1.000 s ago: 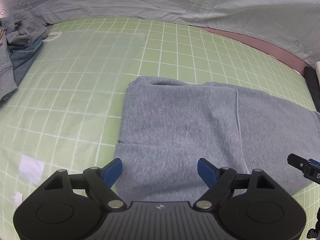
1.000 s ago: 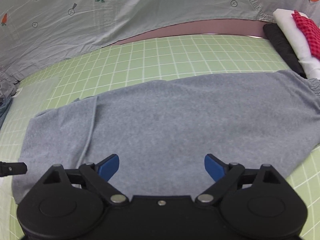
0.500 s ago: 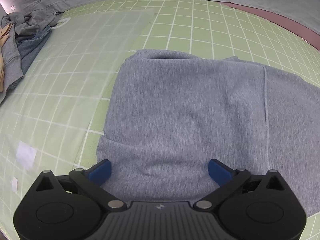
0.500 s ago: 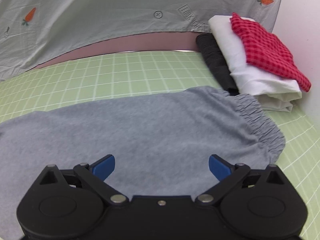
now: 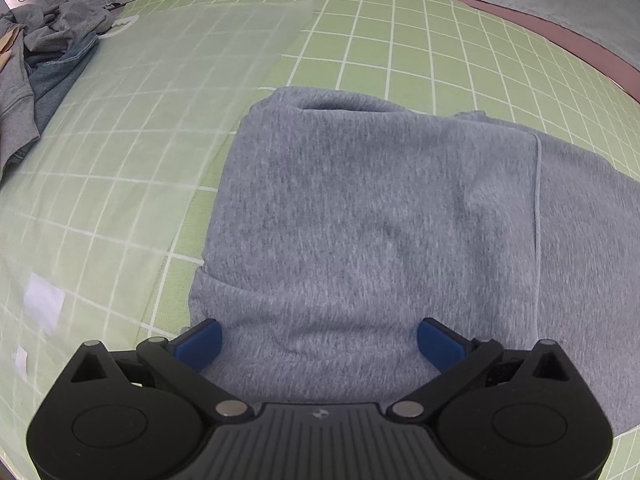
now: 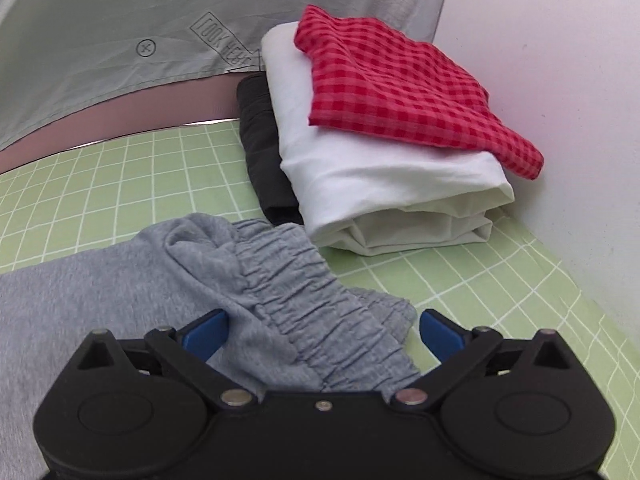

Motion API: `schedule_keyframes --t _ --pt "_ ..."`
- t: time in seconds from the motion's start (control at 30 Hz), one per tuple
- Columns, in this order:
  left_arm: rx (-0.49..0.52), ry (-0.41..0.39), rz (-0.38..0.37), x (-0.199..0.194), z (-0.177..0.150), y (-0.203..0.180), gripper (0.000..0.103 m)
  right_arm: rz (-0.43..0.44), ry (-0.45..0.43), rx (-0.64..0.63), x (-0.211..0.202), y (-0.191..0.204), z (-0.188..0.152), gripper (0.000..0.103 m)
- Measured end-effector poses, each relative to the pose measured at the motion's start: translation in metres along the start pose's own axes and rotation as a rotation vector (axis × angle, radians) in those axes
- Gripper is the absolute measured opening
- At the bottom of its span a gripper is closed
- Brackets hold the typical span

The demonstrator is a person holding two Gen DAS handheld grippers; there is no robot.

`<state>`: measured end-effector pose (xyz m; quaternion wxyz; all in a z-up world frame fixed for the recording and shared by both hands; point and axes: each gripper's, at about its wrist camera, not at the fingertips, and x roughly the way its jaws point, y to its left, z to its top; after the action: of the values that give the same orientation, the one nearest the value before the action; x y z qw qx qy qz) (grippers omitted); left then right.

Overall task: Fold clothes
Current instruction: 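Grasp the waistband with the right gripper and fold it over the bundle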

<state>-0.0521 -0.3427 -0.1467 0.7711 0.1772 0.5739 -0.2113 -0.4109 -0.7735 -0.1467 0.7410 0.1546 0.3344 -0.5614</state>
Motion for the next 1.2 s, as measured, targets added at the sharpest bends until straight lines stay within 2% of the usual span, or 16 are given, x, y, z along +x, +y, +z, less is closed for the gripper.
schedule_keyframes --t 0.2,0.33,0.4,0.5,0.63,0.67,0.7,0.8,0.9,1.0,1.2 --pt "-0.004 -0.003 0.0 0.0 0.0 -0.001 0.103 0.039 0.038 0.08 0.013 -0.014 -0.01 0.103" --pt "-0.005 -0.008 -0.001 0.0 -0.001 -0.002 0.103 0.031 0.066 0.162 0.014 -0.019 -0.014 0.101" --pt "-0.005 -0.011 -0.002 0.001 -0.003 0.0 0.103 0.053 0.069 0.188 0.012 -0.022 -0.016 0.089" --pt "-0.007 -0.015 -0.004 0.002 -0.005 0.001 0.103 0.087 0.074 0.221 0.01 -0.023 -0.015 0.08" --pt "-0.007 -0.02 -0.006 0.002 -0.004 0.001 0.103 0.134 0.068 0.217 0.004 -0.022 -0.012 0.043" --pt "-0.007 -0.02 -0.007 0.002 -0.003 0.001 0.103 0.153 0.068 0.217 0.002 -0.022 -0.012 0.026" --pt "-0.007 -0.02 -0.008 0.001 -0.003 0.001 0.103 0.171 0.069 0.217 0.0 -0.022 -0.011 0.022" --pt "-0.01 -0.013 -0.011 0.002 -0.002 0.003 0.103 0.19 0.07 0.212 -0.009 -0.017 -0.008 0.019" --pt "-0.023 -0.021 -0.011 0.001 0.002 0.003 0.103 0.218 0.065 0.301 -0.023 -0.019 -0.007 0.018" --pt "-0.027 -0.059 -0.029 -0.009 0.002 0.006 0.103 0.241 0.052 0.374 -0.042 -0.017 -0.007 0.018" --pt "-0.011 -0.143 -0.069 -0.035 -0.001 0.015 0.103 0.278 -0.002 0.352 -0.088 0.017 -0.007 0.018"
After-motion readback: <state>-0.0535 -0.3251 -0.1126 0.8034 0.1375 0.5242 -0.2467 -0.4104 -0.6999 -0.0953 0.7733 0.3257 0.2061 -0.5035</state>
